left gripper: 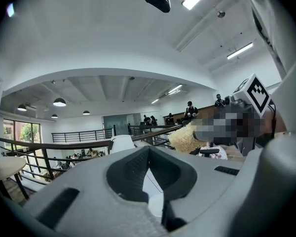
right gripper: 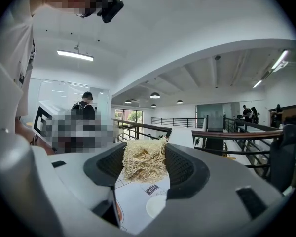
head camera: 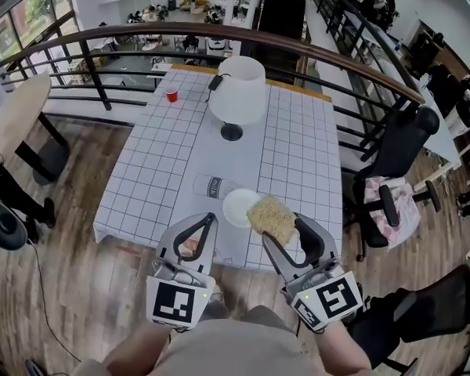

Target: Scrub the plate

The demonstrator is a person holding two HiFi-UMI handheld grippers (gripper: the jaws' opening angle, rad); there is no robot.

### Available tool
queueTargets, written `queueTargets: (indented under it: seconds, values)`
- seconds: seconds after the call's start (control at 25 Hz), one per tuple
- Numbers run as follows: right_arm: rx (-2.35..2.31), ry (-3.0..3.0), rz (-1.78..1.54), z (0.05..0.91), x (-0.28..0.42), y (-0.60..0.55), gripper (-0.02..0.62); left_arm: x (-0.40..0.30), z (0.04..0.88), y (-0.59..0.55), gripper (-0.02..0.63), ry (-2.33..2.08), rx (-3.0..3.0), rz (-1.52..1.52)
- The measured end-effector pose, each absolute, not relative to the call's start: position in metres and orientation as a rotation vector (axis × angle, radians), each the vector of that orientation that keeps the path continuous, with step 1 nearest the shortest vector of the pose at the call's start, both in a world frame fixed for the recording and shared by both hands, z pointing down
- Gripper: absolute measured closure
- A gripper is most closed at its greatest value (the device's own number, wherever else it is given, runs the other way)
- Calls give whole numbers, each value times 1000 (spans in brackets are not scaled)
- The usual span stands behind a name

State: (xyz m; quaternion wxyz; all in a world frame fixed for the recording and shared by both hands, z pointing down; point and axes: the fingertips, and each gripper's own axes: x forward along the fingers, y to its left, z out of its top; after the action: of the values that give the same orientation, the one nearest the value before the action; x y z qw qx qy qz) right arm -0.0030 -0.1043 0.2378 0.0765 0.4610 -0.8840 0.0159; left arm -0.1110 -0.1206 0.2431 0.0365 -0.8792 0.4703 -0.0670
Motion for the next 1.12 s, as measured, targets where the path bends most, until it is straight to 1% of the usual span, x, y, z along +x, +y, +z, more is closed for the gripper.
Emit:
queueTargets:
  seconds: [0.64, 0.88, 1.12]
  values:
    - [1264, -2657, 135, 272, 8, -150, 350, -95, 268, -160, 592, 1527, -2707, -275]
    - [1246, -2631, 166, 294, 14, -180, 350, -89, 293, -186, 592, 1546, -2705, -348]
    - [1229, -2600, 210, 335, 16, -211, 350, -87, 332, -210, 592, 1549, -2720, -453]
